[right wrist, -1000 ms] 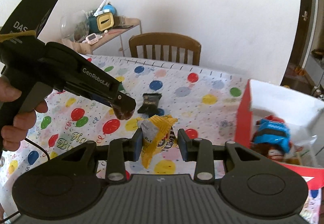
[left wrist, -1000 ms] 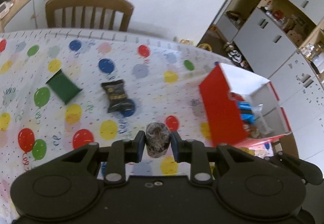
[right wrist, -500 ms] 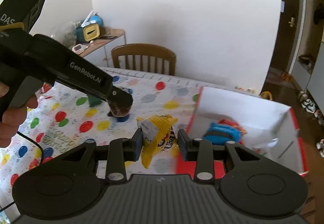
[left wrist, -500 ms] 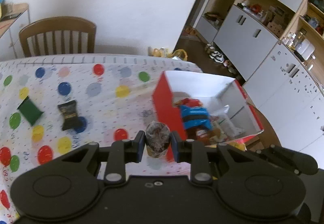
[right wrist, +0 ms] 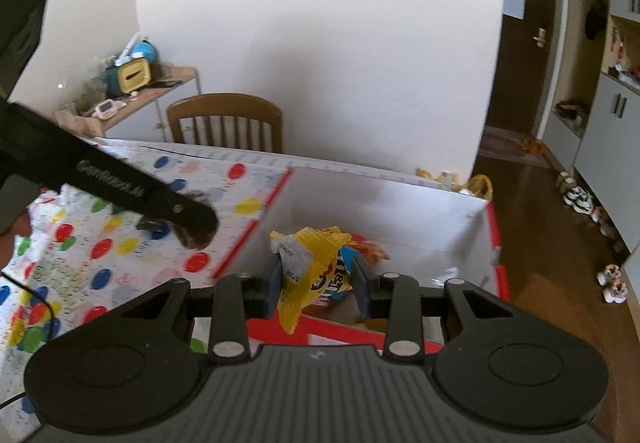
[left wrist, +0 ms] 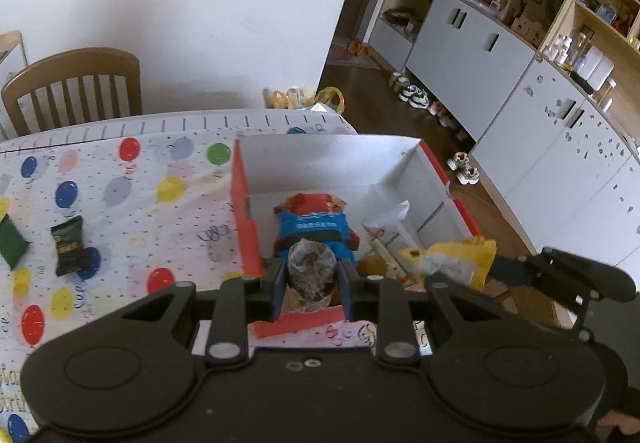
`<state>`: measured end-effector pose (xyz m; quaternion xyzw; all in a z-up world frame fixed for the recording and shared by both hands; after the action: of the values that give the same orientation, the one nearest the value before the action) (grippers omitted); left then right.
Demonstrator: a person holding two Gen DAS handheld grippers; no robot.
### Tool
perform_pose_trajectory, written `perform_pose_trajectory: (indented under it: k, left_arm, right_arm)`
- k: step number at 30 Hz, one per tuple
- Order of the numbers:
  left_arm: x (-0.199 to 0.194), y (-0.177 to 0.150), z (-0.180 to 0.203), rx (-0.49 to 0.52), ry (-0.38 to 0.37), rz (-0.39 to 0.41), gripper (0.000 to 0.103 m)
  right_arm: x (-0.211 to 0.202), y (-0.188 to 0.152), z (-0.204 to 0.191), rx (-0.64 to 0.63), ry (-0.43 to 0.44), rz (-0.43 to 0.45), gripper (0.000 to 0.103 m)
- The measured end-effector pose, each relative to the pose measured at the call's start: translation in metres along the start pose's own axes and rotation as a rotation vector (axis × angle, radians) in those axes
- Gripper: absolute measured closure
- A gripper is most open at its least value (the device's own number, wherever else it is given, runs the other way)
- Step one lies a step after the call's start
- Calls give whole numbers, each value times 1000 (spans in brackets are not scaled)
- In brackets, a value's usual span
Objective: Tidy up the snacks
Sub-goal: 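Carry the foil chocolate and M&M's bag over the box and lower them, then open both tools to release the foil chocolate and M&M's bag into the box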
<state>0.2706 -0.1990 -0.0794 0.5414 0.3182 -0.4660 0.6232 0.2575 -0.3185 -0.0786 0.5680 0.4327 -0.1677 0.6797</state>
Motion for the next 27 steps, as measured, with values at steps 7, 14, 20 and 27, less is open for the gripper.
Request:
perform_pose_trajectory:
  k: [7,14,20,27]
  left_arm:
    - [28,7,19,4,17,-39,78]
    - [62,19,37,11,35,-87,78]
    - [89,38,51,42,67,-109,78]
    - [122,52,61,41,63,-146,78]
  right_arm:
    - [23,-1,43,46,-36,-43,67]
    - [59,-3,80,67,-63,-111,67]
    - [88,-1,97,73,-62,-157,67]
    - [115,-3,107,40,-66,-210,67]
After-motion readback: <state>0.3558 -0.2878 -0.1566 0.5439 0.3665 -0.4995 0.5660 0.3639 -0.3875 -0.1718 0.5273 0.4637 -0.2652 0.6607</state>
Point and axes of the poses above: each gripper's, at about its wrist camera, not at the fingertips, and x roughly the way its jaws point, z to its right, y to its top, the point moved 8 cm from there along x, roughly the way its jaws point, and after that the axes turned 15 degrees about -z, right-handed, at the moved point
